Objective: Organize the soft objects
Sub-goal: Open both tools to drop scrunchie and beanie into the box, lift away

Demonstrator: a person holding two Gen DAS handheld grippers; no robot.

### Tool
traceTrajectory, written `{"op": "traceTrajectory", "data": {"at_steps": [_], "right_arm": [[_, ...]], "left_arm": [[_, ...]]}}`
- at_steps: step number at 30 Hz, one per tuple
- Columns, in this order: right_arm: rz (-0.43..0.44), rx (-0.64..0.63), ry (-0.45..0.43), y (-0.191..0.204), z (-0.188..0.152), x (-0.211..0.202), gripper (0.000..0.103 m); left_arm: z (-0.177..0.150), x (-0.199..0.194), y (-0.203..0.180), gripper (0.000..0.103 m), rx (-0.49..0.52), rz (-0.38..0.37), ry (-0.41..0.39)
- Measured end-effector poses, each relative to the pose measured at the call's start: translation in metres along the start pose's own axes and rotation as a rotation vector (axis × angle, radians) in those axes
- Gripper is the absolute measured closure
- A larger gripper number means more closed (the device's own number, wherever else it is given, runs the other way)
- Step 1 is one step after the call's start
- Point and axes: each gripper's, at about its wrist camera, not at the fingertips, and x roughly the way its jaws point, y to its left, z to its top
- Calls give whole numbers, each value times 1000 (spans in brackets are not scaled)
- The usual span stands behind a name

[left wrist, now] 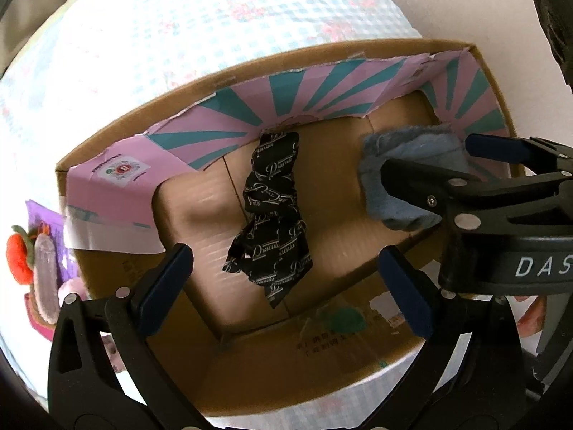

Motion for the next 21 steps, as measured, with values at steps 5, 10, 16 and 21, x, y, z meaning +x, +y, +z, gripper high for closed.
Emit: {"op": "traceTrajectory", "data": {"at_steps": [5,10,16,21], "right_arm": [[-1,4,-30,6,0,-25,0],[-3,15,-85,8,-6,-70,0],[-12,25,-196,29,-32,-144,0],[-27,23,-299,53,-62,-211,0]], "left_arm": [[-5,-20,0,1,-7,-13,-24],[-9,-56,-5,1,5,-13,-68],[-35,-131,-3,1,-7,-35,-164],[-60,-193,-1,1,-12,-37,-257]]}}
